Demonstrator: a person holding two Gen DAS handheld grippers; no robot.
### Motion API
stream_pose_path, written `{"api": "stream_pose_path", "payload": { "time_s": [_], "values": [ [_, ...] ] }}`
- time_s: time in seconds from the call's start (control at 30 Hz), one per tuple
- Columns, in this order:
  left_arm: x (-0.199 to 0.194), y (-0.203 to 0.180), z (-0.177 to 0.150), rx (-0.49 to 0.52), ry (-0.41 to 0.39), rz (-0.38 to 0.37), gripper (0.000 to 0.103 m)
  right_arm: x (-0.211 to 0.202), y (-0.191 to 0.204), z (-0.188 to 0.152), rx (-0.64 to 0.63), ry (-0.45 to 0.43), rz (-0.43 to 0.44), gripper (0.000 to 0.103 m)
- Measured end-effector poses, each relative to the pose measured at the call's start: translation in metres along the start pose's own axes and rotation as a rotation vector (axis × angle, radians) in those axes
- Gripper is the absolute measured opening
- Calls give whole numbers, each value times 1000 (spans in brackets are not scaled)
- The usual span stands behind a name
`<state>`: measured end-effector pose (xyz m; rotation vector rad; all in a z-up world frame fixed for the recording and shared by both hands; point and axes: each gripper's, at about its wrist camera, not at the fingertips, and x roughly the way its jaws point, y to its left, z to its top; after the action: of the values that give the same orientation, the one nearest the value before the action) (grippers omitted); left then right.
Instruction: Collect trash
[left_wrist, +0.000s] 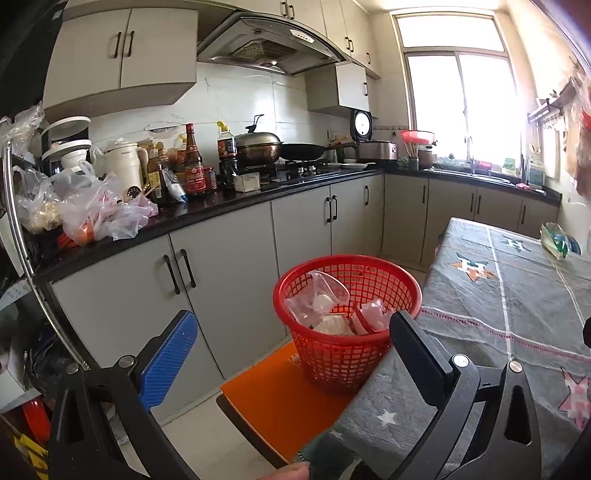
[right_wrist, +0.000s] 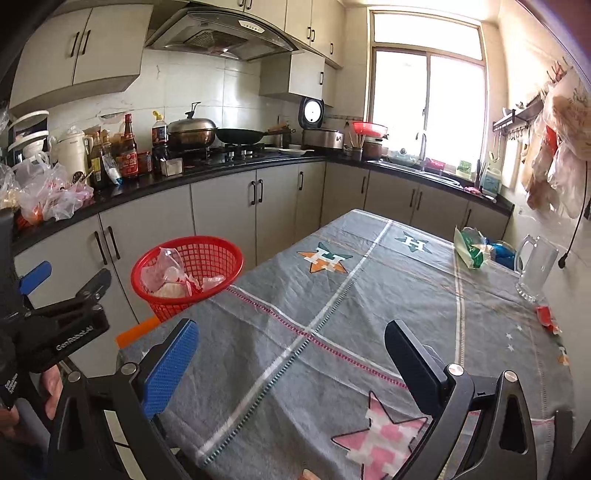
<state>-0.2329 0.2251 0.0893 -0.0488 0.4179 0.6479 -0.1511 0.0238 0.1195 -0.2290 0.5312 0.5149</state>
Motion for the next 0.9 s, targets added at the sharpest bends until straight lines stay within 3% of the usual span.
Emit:
{"api": "stream_pose_path", "payload": {
  "time_s": [0.9],
  "values": [
    [11,-4,-10,61,9,47,103,6,5,-10,-6,49,-21,103]
  ]
}}
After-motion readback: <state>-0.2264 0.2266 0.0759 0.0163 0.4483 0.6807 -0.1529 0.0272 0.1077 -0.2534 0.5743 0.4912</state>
